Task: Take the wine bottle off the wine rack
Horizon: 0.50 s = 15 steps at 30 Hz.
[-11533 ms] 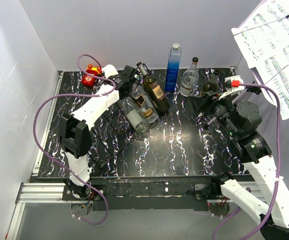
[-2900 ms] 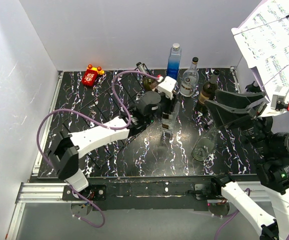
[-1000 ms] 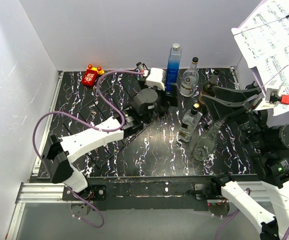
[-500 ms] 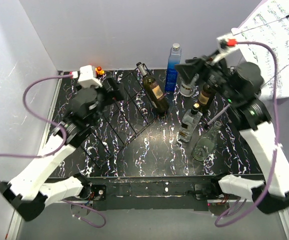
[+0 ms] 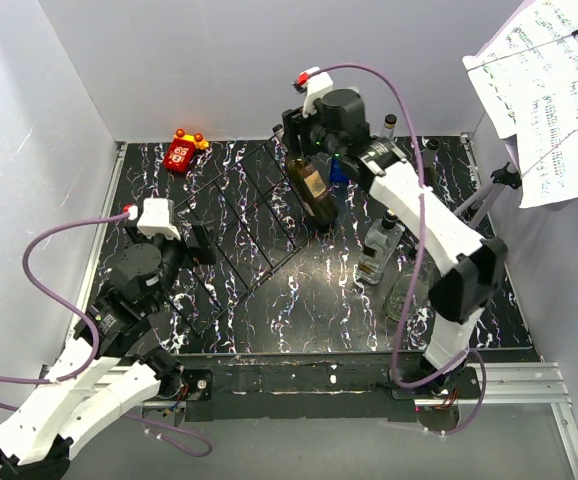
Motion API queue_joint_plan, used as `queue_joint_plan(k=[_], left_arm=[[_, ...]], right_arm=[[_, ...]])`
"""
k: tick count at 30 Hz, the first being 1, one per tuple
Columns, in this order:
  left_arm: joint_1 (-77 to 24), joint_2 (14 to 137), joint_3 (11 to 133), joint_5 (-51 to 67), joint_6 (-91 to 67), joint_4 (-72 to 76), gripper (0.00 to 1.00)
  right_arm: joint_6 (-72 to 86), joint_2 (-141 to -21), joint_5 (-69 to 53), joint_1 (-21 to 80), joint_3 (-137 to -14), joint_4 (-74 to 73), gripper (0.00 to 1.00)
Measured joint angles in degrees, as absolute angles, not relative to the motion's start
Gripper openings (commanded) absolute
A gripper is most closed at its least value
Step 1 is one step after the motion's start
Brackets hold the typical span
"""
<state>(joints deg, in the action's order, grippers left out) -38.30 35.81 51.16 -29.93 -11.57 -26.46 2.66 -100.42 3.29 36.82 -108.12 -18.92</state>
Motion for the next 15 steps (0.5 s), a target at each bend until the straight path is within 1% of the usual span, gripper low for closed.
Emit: queue_joint_plan(k=[6,9,11,15], left_arm=[[-38.3,32.9,42.1,-30.5,-10.3,-27.2,0.98],[-38.3,32.7,40.6,-30.2,-10.2,-28.0,0.98],[-38.3,32.3,40.6,-29.7,-10.2,-27.9,0.98],[-38.3,30.6,40.6,-29.4,-10.2,-27.8,0.98]], right_arm=[[-1.4,-114.3,8.8,37.8,-121.5,-21.1,0.77],[-2.7,-119.6,10.1,37.7,-126.5,-21.6,0.79],[-3.3,-121.7,10.9,37.6,-127.3,-21.5,0.79],[-4.7,-124.5,10.9,37.5,-127.3,-21.3,0.73]])
